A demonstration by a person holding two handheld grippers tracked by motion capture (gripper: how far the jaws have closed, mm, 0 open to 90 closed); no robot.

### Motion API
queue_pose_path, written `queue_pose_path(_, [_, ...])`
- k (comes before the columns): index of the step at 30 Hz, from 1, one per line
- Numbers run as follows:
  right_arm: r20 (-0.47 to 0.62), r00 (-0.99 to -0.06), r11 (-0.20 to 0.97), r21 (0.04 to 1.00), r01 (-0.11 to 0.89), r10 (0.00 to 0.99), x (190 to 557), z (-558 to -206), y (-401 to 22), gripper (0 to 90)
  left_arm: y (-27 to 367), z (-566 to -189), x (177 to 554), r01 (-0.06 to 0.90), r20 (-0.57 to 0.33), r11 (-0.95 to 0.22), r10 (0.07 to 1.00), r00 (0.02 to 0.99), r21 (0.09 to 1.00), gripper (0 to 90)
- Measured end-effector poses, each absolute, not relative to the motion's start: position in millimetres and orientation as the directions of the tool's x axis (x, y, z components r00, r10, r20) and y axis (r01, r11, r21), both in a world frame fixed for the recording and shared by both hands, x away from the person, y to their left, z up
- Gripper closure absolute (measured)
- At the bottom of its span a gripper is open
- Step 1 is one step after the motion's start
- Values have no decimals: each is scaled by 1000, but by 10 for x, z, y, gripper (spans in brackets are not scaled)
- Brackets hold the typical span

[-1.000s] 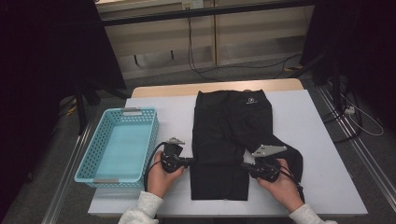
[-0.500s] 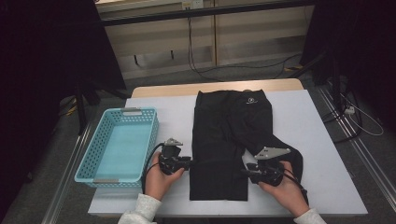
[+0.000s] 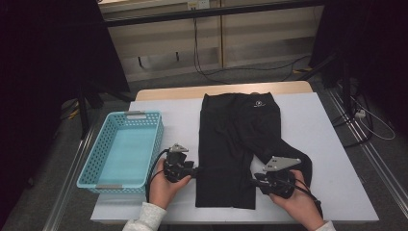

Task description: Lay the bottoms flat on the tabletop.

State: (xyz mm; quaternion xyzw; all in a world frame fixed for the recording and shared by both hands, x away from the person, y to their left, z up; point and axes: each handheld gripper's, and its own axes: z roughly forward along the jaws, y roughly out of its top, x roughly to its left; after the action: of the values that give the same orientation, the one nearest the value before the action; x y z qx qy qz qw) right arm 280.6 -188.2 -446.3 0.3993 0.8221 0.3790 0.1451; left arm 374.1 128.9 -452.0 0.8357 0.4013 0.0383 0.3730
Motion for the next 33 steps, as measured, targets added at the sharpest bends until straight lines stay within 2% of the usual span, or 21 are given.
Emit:
queue_pose_path(4, [61, -695, 421, 756, 501, 717, 2813, -4431, -1663, 657, 1299, -4514, 3743, 640, -229, -398, 703, 673, 657, 477])
queue_pose_path(10, [20, -729, 515, 696, 501, 684, 2861, -4579, -1391, 626, 1293, -4521, 3741, 635, -218, -409, 703, 677, 655, 475])
queue_pose_path(11, [20, -728, 508, 703, 497, 685, 2863, -4606, -1386, 678, 1295, -4520, 3742, 635, -216, -413, 702, 679, 653, 475])
queue_pose_path(13, [30, -731, 502, 707, 498, 682, 2870, -4606, -1411, 875, 1291, -4521, 3742, 634, -214, -411, 704, 677, 655, 466])
queue_pose_path(15, [64, -729, 481, 711, 512, 681, 2883, -4619, -1440, 884, 1288, -4516, 3741, 631, -210, -410, 705, 677, 659, 462])
queue_pose_path(19, [66, -727, 471, 721, 509, 684, 2867, -4560, -1525, 888, 1297, -4502, 3747, 633, -216, -403, 706, 675, 661, 457])
queue_pose_path(25, [108, -684, 395, 747, 535, 722, 2854, -4458, -1868, 888, 1252, -4535, 3740, 634, -225, -413, 694, 684, 653, 449])
queue_pose_path(30, [108, -669, 399, 729, 556, 735, 2849, -4525, -1952, 884, 1148, -4540, 3716, 624, -230, -427, 675, 702, 654, 452])
queue_pose_path(33, [81, -667, 425, 713, 558, 741, 2852, -4542, -1942, 884, 1105, -4538, 3709, 613, -214, -445, 669, 712, 653, 490])
